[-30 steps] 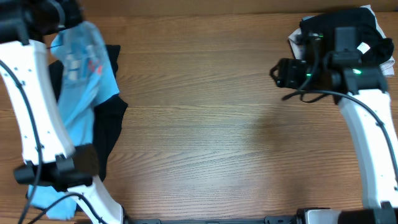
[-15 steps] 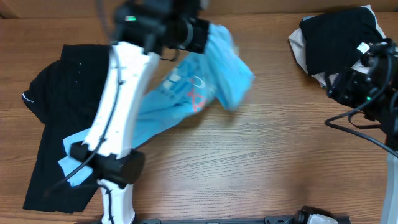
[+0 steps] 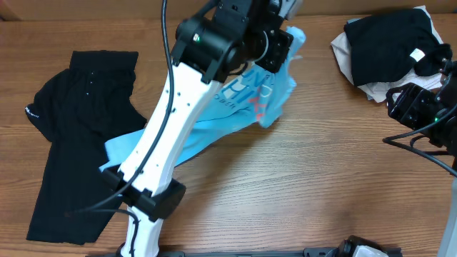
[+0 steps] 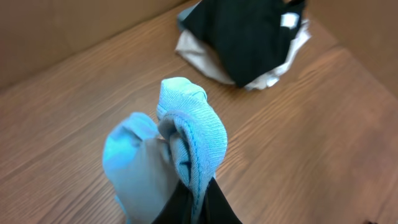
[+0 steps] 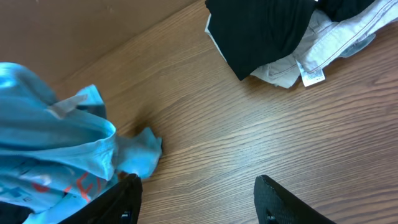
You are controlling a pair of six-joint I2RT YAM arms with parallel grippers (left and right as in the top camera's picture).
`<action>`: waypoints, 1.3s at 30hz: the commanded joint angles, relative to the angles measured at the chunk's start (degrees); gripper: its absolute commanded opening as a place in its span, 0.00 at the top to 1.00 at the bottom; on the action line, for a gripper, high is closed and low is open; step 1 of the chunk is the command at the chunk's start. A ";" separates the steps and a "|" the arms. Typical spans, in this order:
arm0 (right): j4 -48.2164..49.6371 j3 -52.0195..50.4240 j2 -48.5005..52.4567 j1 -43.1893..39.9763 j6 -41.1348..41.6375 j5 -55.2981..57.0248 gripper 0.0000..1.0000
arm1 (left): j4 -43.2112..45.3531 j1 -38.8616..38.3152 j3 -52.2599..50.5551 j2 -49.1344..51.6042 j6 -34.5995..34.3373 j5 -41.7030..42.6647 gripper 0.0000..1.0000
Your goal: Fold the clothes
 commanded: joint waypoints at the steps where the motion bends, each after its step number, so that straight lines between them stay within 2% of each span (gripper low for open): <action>1: 0.24 1.36 -2.23 -0.76 1.46 -0.28 0.38 | -1.20 -4.33 1.95 -2.91 1.16 0.11 0.96; 5: -0.04 1.36 -4.92 -4.22 1.46 -0.31 0.38 | -3.45 -10.12 1.92 -3.26 2.62 0.59 0.96; 10: -0.46 1.36 -8.57 -10.97 1.46 -0.33 0.38 | -4.63 -15.50 1.18 -3.21 2.86 -3.96 0.96; 17: -1.36 1.31 -9.49 -13.97 1.44 -0.33 0.38 | -2.91 -14.14 -0.07 -0.42 2.86 -6.84 0.96; 22: -1.20 1.31 -8.20 -13.97 1.46 -0.35 0.38 | 4.42 -10.88 -0.09 6.86 5.42 -12.04 0.96; 23: -1.14 1.29 -7.89 -13.97 1.44 -0.35 0.38 | 6.56 -10.29 -0.09 8.39 6.12 -13.77 0.93; 24: -1.09 1.29 -7.50 -13.97 1.44 -0.33 0.38 | 9.64 -9.51 -0.09 10.32 6.97 -15.93 0.70; 25: -1.07 1.29 -7.04 -13.97 1.44 -0.33 0.38 | 11.93 -8.79 -0.09 11.87 7.72 -17.57 0.30; 26: -1.07 1.29 -6.58 -13.97 1.44 -0.33 0.38 | 13.99 -7.87 -0.09 13.29 8.04 -19.17 0.00; 28: -1.11 1.29 -5.62 -13.97 1.40 -0.33 0.38 | 15.37 -6.03 -0.09 14.40 7.76 -19.30 0.00; 32: -1.79 1.29 -3.67 -13.97 1.18 -0.35 0.38 | 12.37 -2.21 1.46 12.24 5.27 -16.74 0.00; 39: -5.01 1.29 -2.34 -13.97 -1.14 -3.02 0.38 | 0.20 7.41 5.49 -2.45 2.32 -16.44 0.00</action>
